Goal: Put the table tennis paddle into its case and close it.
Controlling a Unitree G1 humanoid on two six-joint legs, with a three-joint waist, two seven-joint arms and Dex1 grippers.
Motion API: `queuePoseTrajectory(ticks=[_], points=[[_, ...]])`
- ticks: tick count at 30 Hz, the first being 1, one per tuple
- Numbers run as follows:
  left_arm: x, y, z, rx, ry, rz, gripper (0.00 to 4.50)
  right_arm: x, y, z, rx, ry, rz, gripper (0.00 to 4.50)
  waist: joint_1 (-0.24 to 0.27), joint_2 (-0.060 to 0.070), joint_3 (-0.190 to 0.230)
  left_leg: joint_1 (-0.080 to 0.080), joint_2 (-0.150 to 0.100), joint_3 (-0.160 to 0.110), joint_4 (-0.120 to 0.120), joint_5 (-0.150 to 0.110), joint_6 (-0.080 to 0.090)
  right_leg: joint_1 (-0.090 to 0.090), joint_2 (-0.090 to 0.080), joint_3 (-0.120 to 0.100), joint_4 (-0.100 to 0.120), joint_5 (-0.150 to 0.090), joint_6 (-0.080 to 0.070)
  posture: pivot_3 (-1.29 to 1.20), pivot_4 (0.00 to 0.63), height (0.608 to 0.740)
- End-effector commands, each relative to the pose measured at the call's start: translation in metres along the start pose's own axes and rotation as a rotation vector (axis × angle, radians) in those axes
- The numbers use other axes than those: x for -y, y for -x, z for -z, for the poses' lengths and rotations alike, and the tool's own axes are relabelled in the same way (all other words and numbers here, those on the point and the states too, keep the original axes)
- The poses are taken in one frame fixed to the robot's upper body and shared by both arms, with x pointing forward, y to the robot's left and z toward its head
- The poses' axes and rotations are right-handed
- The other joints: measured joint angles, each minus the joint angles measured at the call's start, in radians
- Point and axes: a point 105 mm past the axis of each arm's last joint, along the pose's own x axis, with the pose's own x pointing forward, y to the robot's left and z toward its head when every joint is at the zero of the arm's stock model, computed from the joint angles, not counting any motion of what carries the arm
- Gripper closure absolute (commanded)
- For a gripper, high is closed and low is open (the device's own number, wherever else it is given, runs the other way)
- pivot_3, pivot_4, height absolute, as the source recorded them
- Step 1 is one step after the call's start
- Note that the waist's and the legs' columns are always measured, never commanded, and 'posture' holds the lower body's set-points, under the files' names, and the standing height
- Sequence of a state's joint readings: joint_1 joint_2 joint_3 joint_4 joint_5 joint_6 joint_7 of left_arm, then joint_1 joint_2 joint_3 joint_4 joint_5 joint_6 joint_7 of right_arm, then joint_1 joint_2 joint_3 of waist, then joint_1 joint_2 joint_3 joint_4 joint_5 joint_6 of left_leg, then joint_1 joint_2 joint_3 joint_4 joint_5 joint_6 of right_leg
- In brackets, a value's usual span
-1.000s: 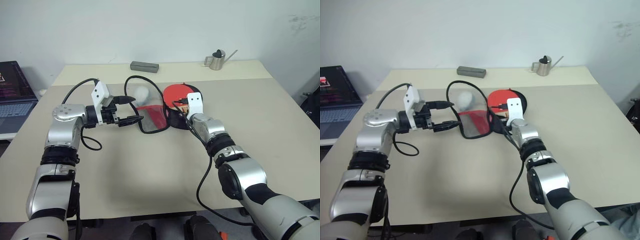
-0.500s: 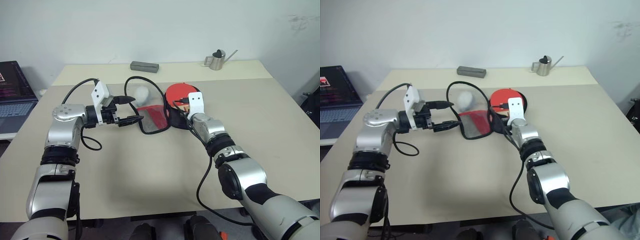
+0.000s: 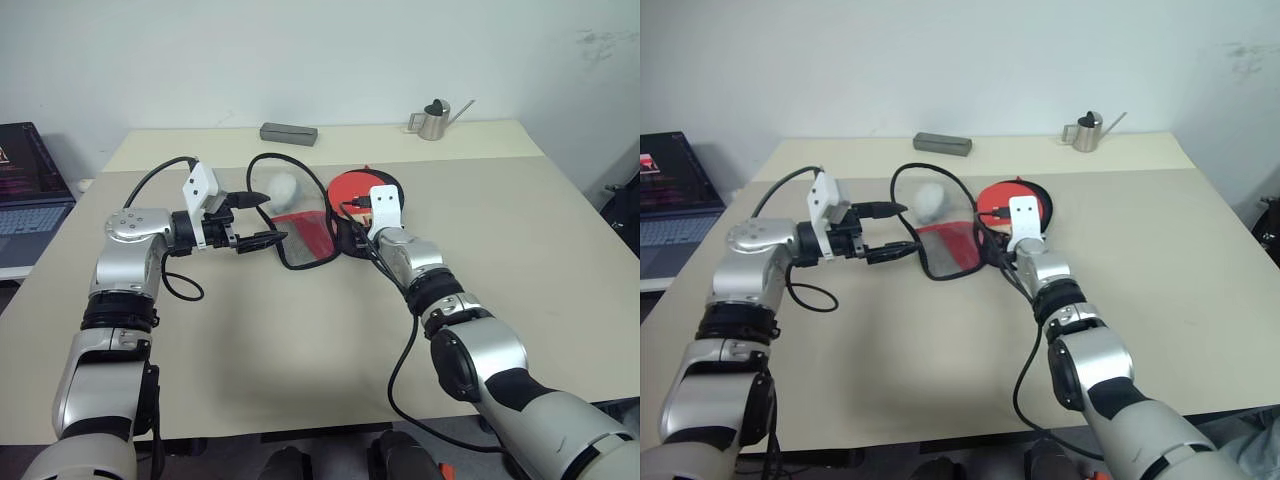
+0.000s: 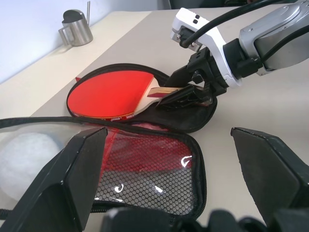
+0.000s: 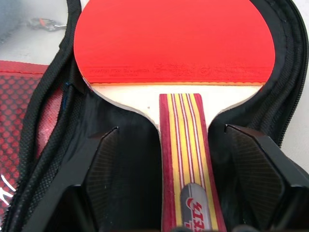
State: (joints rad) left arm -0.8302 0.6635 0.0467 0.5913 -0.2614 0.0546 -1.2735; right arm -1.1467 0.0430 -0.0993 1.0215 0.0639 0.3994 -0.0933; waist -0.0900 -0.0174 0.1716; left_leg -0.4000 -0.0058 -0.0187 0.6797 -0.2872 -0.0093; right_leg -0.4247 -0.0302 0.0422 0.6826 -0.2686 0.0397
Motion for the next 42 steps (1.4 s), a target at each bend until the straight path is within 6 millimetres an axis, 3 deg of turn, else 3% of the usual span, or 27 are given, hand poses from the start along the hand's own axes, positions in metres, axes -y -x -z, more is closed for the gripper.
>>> queuePoseTrajectory(ticks=[1,6,9,12,18,21,25,26,30,35,42], points=[[-0.004,-0.001,-0.015,0.031,-0.053,-0.011,0.0,-0.002,0.008,-0.042,0.154,-0.017,0.011,0.87,0.0,0.0,0.0,0.0,0.0,0.0,0.0,0.0,0.0,0.0,0.0,0.0,0.0,0.0,0.0,0.0,0.15,0.74],[-0.006,0.0,-0.015,0.04,-0.047,-0.028,0.0,-0.006,0.022,-0.073,0.271,-0.101,-0.058,0.87,0.0,0.0,0.0,0.0,0.0,0.0,0.0,0.0,0.0,0.0,0.0,0.0,0.0,0.0,0.0,0.0,0.15,0.74],[-0.006,0.002,-0.013,0.054,-0.015,-0.052,0.0,-0.013,0.05,-0.093,0.372,-0.098,-0.257,0.87,0.002,0.0,0.0,0.0,0.0,-0.001,0.0,0.0,0.001,0.0,0.0,0.0,0.0,0.0,0.0,0.0,0.15,0.74],[-0.008,0.007,-0.008,0.054,0.017,-0.083,0.0,-0.016,0.081,-0.076,0.34,0.006,-0.468,0.87,0.007,0.0,0.0,-0.001,0.0,-0.003,0.0,-0.002,0.003,0.001,0.0,0.0,-0.001,0.0,0.0,0.0,0.15,0.74],[-0.02,0.018,0.007,0.023,0.06,-0.185,0.0,0.015,0.111,-0.036,0.23,0.189,-0.558,0.87,0.024,0.0,0.0,-0.001,-0.001,-0.004,0.001,-0.002,0.004,0.002,0.0,-0.002,-0.001,0.0,0.0,0.0,0.15,0.74],[-0.028,0.019,0.013,0.01,0.062,-0.237,0.0,0.036,0.113,-0.031,0.21,0.238,-0.509,0.87,0.024,0.0,0.0,0.001,-0.001,-0.003,0.001,-0.002,0.004,0.003,0.001,-0.002,0.0,0.0,-0.001,0.0,0.15,0.74],[-0.033,0.018,0.015,0.004,0.067,-0.253,0.0,0.052,0.11,-0.041,0.236,0.25,-0.442,0.87,0.026,0.0,0.0,0.001,0.0,-0.003,0.001,-0.002,0.004,0.003,0.002,-0.002,0.0,0.001,-0.001,0.0,0.15,0.74],[-0.034,0.019,0.016,-0.001,0.064,-0.257,0.0,0.054,0.11,-0.045,0.246,0.239,-0.44,0.87,0.027,0.0,0.0,0.001,0.0,-0.003,0.001,-0.002,0.004,0.003,0.002,-0.002,-0.001,0.001,-0.001,0.0,0.15,0.74],[-0.038,0.023,0.018,-0.013,0.061,-0.279,0.0,0.055,0.112,-0.054,0.272,0.221,-0.439,0.02,0.033,0.0,0.0,0.001,0.0,-0.003,0.001,-0.002,0.004,0.002,0.002,-0.002,-0.002,0.001,-0.001,0.0,0.15,0.74],[-0.049,0.028,0.025,-0.052,0.047,-0.358,0.0,0.06,0.113,-0.055,0.265,0.214,-0.431,0.02,0.038,0.0,0.0,0.0,0.0,-0.003,0.001,-0.002,0.004,0.002,0.001,-0.002,-0.002,0.001,-0.001,0.0,0.15,0.74],[-0.066,0.033,0.034,-0.128,0.029,-0.479,0.0,0.063,0.121,-0.041,0.22,0.209,-0.44,0.02,0.045,0.0,0.0,0.0,-0.001,-0.003,0.001,-0.002,0.004,0.002,0.001,-0.003,-0.002,0.001,-0.001,0.0,0.15,0.74]])
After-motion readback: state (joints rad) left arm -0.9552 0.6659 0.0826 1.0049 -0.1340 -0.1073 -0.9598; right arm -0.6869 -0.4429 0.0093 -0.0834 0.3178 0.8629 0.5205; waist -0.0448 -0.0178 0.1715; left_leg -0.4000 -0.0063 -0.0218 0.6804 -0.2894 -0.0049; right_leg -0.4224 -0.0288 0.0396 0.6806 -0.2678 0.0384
